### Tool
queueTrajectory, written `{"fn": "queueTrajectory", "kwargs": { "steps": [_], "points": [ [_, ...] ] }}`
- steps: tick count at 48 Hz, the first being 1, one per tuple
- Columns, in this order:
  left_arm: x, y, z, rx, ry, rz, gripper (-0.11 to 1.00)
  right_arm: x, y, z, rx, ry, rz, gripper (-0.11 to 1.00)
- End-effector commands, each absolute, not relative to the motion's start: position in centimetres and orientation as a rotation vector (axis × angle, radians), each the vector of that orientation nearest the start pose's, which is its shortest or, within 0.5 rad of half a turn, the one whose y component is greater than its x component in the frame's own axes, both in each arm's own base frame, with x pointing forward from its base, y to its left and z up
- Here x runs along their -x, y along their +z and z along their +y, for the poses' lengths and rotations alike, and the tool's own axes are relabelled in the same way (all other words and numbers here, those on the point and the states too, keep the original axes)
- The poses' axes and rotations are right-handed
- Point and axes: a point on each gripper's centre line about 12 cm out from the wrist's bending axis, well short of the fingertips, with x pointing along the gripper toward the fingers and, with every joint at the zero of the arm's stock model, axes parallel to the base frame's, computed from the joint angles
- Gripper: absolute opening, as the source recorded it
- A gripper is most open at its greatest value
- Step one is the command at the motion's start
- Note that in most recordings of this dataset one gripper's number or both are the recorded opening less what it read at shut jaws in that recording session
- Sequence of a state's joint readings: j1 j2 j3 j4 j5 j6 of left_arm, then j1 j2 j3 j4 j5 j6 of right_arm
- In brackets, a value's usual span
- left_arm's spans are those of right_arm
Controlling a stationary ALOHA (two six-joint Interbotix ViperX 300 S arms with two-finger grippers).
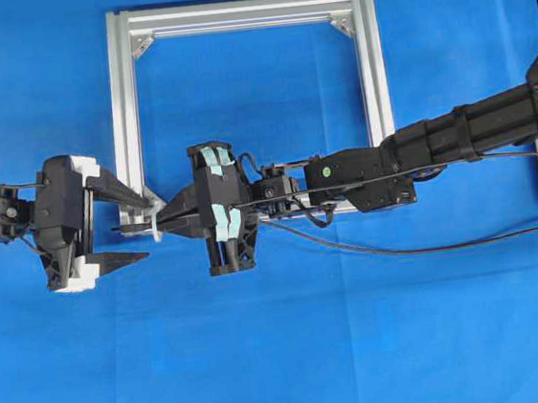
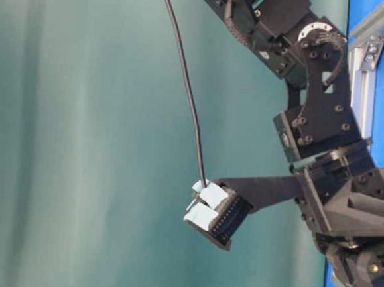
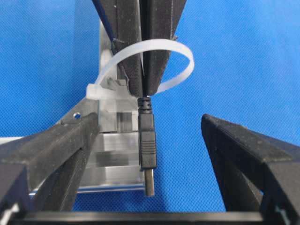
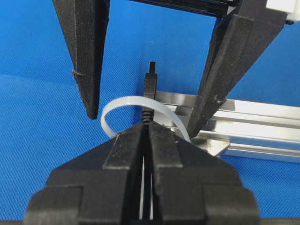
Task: Insert the wire through the string loop located on the left side.
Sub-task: 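Swing the left gripper down beside the loop, opened around the plug, then close the left gripper on the plug protruding past the loop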
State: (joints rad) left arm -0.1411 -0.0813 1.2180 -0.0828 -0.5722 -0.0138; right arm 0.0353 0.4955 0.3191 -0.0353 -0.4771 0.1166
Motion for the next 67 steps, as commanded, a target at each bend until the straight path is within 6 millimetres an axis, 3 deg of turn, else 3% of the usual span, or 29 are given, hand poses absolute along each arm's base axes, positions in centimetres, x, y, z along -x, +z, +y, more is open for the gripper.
{"fn": "queueTrajectory", "kwargs": {
  "steps": [1,21,28,33,40,42,67],
  "points": [
    [-26.0,9.9,-3.2,0.030,-0.074,0.550,0.87,-51.7,12.4,2.1,-0.084,0.039,0.294,0.01],
    [-26.1,10.0,-3.3,0.029,-0.075,0.546,0.86,-51.7,12.3,2.1,-0.084,0.039,0.295,0.01],
    [-26.2,10.0,-3.2,0.030,-0.072,0.544,0.80,-51.7,12.4,2.1,-0.084,0.039,0.294,0.01],
    [-26.4,10.3,-3.2,0.031,-0.073,0.534,0.56,-51.7,12.4,2.1,-0.084,0.039,0.294,0.01],
    [-26.6,10.7,-3.2,0.032,-0.073,0.514,0.14,-51.7,12.4,2.0,-0.085,0.038,0.294,0.01],
    [-26.6,10.8,-3.2,0.033,-0.074,0.511,0.07,-51.7,12.4,2.1,-0.084,0.039,0.295,0.01],
    [-26.5,11.0,-3.2,0.031,-0.075,0.506,0.08,-51.5,12.0,2.1,-0.081,0.039,0.321,0.01]
  ]
}}
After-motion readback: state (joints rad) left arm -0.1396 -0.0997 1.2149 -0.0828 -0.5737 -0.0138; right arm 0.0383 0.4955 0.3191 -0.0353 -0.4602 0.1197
